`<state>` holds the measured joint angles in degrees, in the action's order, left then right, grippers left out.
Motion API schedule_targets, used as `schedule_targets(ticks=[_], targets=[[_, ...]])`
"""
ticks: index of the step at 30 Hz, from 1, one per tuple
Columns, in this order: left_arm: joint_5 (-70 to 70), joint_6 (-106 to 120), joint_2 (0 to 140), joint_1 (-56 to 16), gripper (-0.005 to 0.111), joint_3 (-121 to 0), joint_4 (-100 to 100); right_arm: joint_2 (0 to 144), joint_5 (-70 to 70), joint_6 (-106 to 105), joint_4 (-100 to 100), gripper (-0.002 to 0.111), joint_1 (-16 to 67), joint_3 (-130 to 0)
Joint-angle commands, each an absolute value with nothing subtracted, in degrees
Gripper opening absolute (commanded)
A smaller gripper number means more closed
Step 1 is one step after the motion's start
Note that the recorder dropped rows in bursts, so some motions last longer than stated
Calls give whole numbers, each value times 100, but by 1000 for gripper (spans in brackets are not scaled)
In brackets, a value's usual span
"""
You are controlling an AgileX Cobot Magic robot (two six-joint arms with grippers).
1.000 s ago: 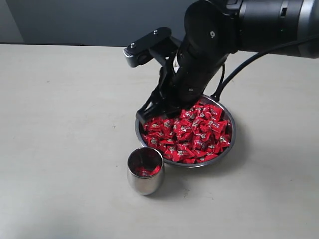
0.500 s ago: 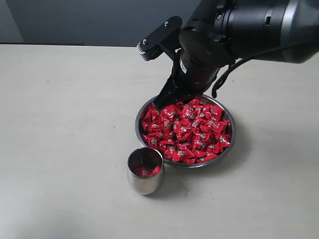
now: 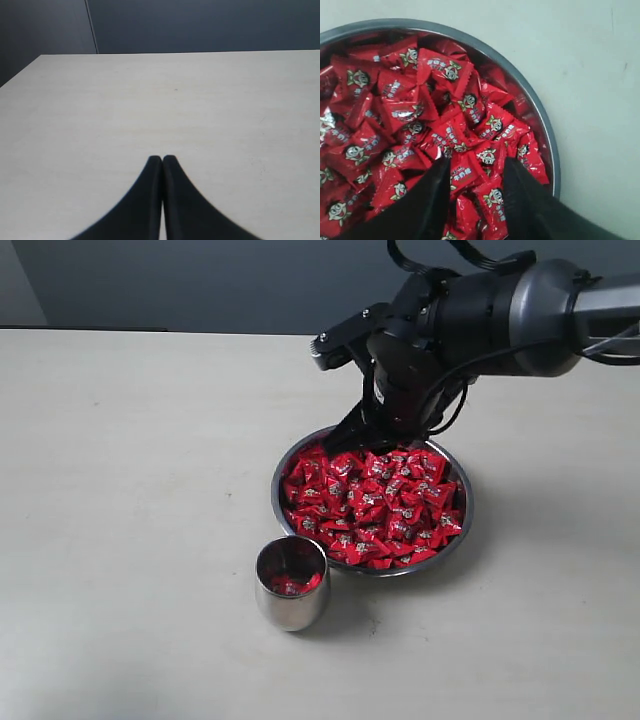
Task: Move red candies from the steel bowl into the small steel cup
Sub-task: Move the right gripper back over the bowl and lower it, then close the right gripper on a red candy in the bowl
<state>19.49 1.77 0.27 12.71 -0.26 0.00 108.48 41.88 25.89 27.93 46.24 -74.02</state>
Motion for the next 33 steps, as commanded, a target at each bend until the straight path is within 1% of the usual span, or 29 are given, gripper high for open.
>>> schedule_targets(ticks=[1,6,7,11,16,19,21,25,26,28,33], targets=[[1891,168,0,1244,0,0,-35,10849,4065,2533,2430,32,4522,-7415],[1891,168,0,1244,0,0,-35,10849,3902,2360,1825,20,4520,-7415],[1891,168,0,1244,0,0,-35,10849,3880,2360,1788,20,4520,-7415],[1891,168,0,1244,0,0,-35,10861,3860,2360,2011,20,4464,-7511],[1891,168,0,1244,0,0,-35,11008,4489,2351,1873,20,4143,-8129],[1891,168,0,1244,0,0,-35,11155,4764,1868,1448,20,3923,-8449],[1891,168,0,1244,0,0,-35,11261,5005,1328,1009,22,3797,-8609],[1891,168,0,1244,0,0,-35,11540,5206,350,223,39,3649,-8732],[1891,168,0,1244,0,0,-35,11601,5218,259,129,41,3649,-8732],[1891,168,0,1244,0,0,-35,11731,5241,202,86,42,3649,-8732],[1891,168,0,1244,0,0,-35,11968,5187,188,97,39,3649,-8770]])
